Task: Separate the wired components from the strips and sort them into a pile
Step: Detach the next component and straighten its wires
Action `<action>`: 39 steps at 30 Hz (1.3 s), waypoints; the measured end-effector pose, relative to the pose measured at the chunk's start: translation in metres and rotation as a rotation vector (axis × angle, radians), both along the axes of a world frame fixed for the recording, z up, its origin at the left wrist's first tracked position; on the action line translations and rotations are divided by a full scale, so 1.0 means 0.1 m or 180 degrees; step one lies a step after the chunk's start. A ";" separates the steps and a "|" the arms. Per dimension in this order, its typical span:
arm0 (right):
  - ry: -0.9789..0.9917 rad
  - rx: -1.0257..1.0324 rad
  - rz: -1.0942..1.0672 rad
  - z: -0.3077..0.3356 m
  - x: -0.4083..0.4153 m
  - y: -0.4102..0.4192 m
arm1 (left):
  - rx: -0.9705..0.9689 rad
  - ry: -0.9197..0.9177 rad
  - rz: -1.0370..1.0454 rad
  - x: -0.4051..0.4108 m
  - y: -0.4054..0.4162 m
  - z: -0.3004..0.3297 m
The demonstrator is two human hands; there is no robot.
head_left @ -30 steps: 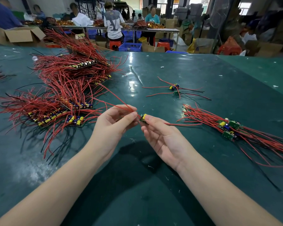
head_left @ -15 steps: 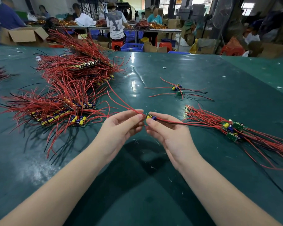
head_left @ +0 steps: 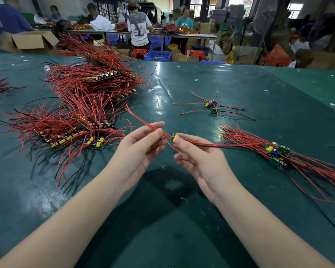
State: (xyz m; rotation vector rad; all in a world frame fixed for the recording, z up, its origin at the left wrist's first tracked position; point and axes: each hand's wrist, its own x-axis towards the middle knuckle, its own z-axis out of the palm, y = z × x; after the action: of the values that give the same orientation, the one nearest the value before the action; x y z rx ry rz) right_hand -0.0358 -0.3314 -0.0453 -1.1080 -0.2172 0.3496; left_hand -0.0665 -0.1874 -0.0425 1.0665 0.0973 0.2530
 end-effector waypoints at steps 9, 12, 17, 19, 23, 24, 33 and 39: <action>0.0350 0.0090 0.0231 0.00 0.02 -0.02 | -0.0023 -0.0247 0.0112 0.01 0.03 -0.02; 0.0289 0.0004 0.0183 -0.01 0.01 -0.02 | 0.0091 -0.0236 0.0244 0.01 0.04 -0.02; 0.0123 -0.0213 0.0101 -0.01 0.00 -0.02 | 0.0242 -0.0160 0.0405 0.02 0.02 -0.04; 0.0054 -0.0270 0.0097 -0.01 -0.01 -0.03 | 0.0121 -0.0185 0.0474 0.03 0.04 -0.03; 0.0014 -0.0367 0.0067 0.01 -0.02 -0.02 | 0.0039 -0.0185 0.0594 0.03 0.08 -0.02; 0.0014 -0.0389 0.0064 0.01 -0.02 -0.02 | 0.0036 -0.0172 0.0610 0.03 0.08 -0.03; -0.0001 -0.0420 0.0131 0.01 -0.02 -0.03 | 0.0004 -0.0144 0.0909 0.04 0.16 -0.01; 0.0129 -0.0425 0.0136 0.00 0.00 -0.05 | -0.0002 -0.0004 0.1085 0.06 0.21 -0.02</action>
State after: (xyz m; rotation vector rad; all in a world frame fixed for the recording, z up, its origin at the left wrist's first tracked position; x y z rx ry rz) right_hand -0.0358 -0.3366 -0.0452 -1.2281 -0.1838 0.4292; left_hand -0.0602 -0.1661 -0.0444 1.0461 0.2791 0.5608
